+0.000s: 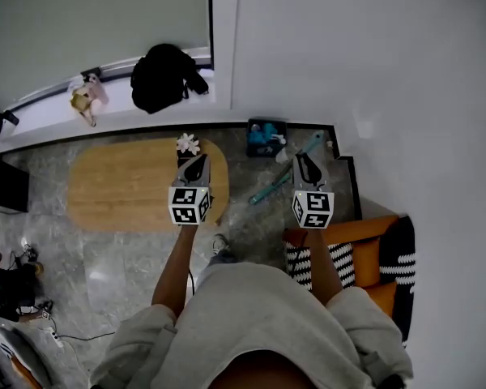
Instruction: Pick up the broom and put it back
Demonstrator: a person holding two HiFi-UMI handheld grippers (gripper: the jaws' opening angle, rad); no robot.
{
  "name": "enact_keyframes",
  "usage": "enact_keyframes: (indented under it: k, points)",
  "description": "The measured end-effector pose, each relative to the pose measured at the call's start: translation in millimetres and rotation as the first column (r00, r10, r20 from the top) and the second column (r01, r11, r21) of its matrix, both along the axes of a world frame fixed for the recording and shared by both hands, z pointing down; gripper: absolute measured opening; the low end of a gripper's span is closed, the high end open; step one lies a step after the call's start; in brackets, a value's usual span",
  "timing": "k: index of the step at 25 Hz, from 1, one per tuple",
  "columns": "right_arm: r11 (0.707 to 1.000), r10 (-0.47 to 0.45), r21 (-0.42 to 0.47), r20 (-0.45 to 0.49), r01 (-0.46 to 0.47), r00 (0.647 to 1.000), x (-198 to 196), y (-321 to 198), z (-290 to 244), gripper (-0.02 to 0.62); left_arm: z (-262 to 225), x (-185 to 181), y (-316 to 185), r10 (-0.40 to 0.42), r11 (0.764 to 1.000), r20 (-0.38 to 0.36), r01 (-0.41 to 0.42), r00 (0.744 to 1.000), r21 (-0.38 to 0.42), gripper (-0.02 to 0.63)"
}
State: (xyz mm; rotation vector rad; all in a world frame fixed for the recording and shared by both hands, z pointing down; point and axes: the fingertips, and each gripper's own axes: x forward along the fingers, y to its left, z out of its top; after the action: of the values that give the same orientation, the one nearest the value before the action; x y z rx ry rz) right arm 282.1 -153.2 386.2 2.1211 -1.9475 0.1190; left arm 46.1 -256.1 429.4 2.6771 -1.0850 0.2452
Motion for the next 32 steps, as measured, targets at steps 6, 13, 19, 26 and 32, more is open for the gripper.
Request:
enact_keyframes:
  k: [6, 13, 19, 26, 32]
  points:
    - [0.999, 0.001, -0.034, -0.028, -0.002, 1.0, 2, -34, 5, 0.081, 9, -5, -39, -0.006, 1.0, -0.024, 0.005, 1.0, -0.022, 0.0]
    - [0.997, -0.034, -0.075, -0.034, 0.032, 0.999, 7, -60, 19, 0.081, 33, -8, -49, -0.031, 0.997, -0.011, 0.03, 0.999, -0.077, 0.0]
    - [0.983, -0.126, -0.134, -0.02, 0.122, 0.992, 19, -88, 49, 0.081, 52, -12, -56, -0.106, 0.988, 0.032, 0.109, 0.994, -0.113, 0.0]
    - [0.931, -0.286, -0.225, 0.038, 0.287, 0.958, 32, -109, 102, 0.081, 66, -8, -57, -0.256, 0.953, 0.089, 0.267, 0.962, -0.143, 0.0]
    - [0.848, -0.453, -0.272, 0.07, 0.454, 0.889, 23, -128, 133, 0.081, 78, -6, -43, -0.358, 0.911, 0.13, 0.377, 0.924, -0.166, 0.0]
